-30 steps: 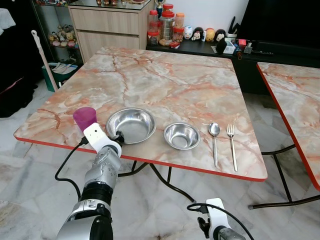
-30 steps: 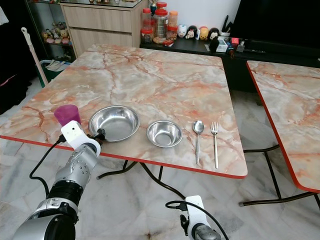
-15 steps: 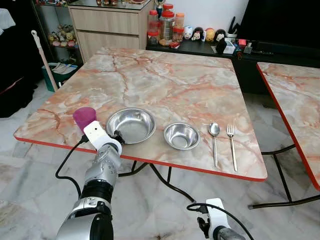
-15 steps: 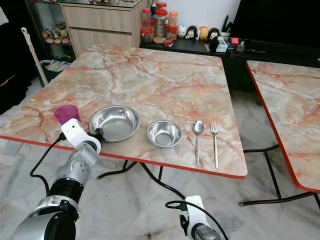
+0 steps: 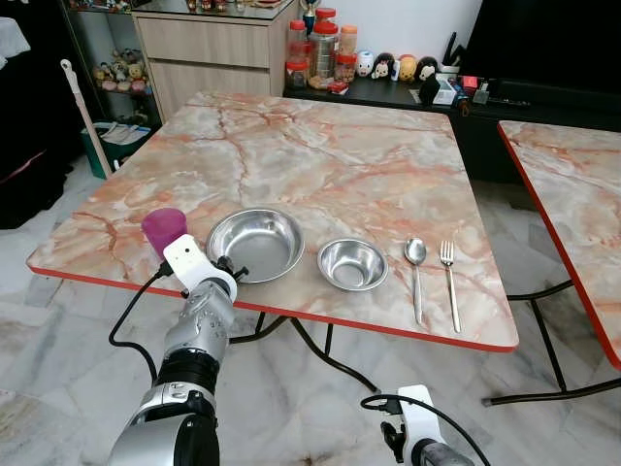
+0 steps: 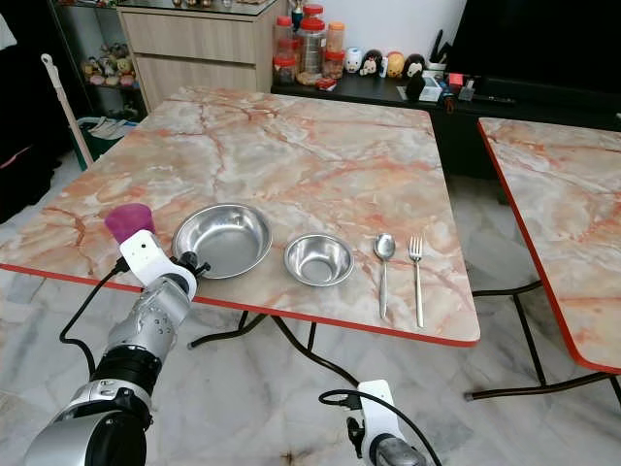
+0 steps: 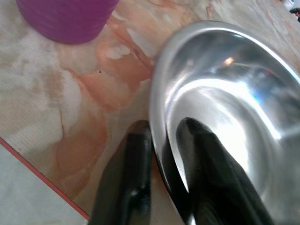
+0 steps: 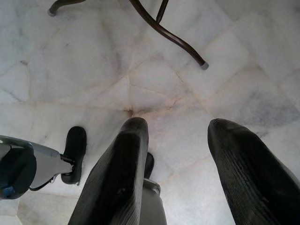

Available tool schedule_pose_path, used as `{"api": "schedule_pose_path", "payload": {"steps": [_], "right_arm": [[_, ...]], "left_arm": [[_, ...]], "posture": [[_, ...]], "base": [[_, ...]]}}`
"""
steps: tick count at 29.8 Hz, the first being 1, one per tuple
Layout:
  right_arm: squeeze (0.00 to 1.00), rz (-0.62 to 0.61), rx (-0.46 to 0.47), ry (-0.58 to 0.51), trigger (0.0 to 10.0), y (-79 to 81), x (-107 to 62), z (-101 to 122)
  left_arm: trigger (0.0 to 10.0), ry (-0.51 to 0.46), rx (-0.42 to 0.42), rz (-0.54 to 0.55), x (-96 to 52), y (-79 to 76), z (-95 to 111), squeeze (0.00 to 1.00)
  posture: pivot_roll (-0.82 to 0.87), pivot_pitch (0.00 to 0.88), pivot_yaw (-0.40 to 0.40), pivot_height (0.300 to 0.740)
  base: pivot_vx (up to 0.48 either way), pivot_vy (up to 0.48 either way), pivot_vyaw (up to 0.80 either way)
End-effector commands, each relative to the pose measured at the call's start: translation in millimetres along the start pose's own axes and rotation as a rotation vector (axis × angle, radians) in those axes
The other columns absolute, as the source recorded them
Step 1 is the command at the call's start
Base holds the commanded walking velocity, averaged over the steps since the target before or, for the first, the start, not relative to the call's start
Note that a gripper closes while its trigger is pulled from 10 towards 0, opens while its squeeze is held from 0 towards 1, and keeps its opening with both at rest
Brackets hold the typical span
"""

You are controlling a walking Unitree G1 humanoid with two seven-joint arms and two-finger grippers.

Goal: Setting the table

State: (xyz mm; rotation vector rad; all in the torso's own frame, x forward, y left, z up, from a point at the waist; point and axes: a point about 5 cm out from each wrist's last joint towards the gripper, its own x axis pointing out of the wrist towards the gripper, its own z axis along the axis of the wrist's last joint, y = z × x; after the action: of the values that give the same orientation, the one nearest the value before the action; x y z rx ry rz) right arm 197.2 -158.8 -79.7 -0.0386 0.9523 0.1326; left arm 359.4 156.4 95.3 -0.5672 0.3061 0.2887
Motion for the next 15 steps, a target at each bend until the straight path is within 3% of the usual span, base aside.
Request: {"api": "schedule_pose_path", "payload": {"steps": [1,15], "right_arm": [[0.0,-0.001,0.016,0.006,10.0,0.2,0.1,-0.4],[0.0,0.006,0.013,0.007,10.0,3.1,0.7,0.6]], "left_arm": [[0.0,0.028,0.01,-0.014,0.7,-5.3,-2.0,0.0],[0.0,0.018,0.008,-0.013,-0.1,-4.7,0.5,0.0]], "posture": [[0.1,0.0,-0.04,0.74],[0.1,0.0,-0.043,0.74]], "base": [[0.0,0.0,0.0],[0.0,0.0,0.0]]}}
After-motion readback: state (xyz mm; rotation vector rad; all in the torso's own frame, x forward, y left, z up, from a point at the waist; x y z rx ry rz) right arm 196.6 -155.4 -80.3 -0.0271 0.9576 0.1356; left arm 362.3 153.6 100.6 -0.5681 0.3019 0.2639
